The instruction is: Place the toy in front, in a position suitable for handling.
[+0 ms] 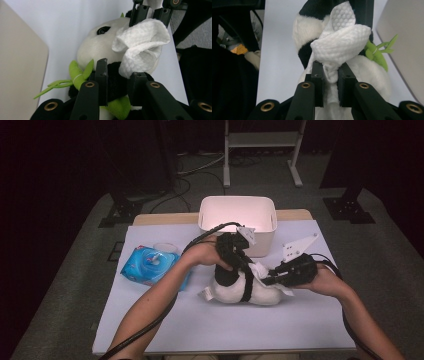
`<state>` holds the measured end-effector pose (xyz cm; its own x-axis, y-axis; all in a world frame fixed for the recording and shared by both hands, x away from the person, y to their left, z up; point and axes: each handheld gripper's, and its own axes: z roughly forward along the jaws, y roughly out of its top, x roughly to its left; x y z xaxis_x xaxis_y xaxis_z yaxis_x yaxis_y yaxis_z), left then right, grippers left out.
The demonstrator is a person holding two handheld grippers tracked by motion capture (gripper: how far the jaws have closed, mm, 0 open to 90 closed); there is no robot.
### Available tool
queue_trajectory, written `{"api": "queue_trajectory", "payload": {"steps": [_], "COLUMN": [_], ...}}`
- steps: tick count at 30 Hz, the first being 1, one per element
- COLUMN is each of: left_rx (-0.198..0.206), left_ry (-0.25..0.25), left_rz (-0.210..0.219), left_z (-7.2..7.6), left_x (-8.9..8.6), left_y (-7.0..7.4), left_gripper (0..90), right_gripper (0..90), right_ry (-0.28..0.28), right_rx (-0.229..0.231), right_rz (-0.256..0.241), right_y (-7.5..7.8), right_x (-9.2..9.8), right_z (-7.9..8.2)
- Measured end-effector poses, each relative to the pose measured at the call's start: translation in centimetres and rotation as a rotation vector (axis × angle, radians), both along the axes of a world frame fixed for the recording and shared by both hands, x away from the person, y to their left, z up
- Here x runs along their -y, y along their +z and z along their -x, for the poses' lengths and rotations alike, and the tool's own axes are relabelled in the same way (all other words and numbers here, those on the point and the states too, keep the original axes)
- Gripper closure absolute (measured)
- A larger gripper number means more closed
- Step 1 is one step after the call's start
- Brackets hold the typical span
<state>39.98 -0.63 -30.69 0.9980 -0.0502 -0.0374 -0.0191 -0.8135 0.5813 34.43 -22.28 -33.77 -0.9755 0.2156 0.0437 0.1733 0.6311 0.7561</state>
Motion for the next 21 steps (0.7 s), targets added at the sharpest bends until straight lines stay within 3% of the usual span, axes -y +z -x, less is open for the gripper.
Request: {"api": "queue_trajectory", "payload": {"steps": [9,15,21], "left_rx": [-0.046,-0.053,-0.072], "left_ry": [-0.022,-0.031,-0.039], "left_rz": [0.034,0.040,0.039], "left_z": [3.1,4.3,5.2], "left_x": [-1.2,-1.5,-1.4], "left_y": [-1.5,-2.0,-1.9], "left_gripper": [72.6,70.9,65.3], "right_gripper": [77.4,77.5,77.5], "right_ry": [0.007,0.036,0.036], "right_rx": [0.006,-0.015,-0.042], "right_rz": [0.033,0.067,0.062], "right_y": [0.3,-0.8,-1.7], "right_x": [-0.3,-1.1,-0.9], "right_z": [0.6,1.2,2.1]}}
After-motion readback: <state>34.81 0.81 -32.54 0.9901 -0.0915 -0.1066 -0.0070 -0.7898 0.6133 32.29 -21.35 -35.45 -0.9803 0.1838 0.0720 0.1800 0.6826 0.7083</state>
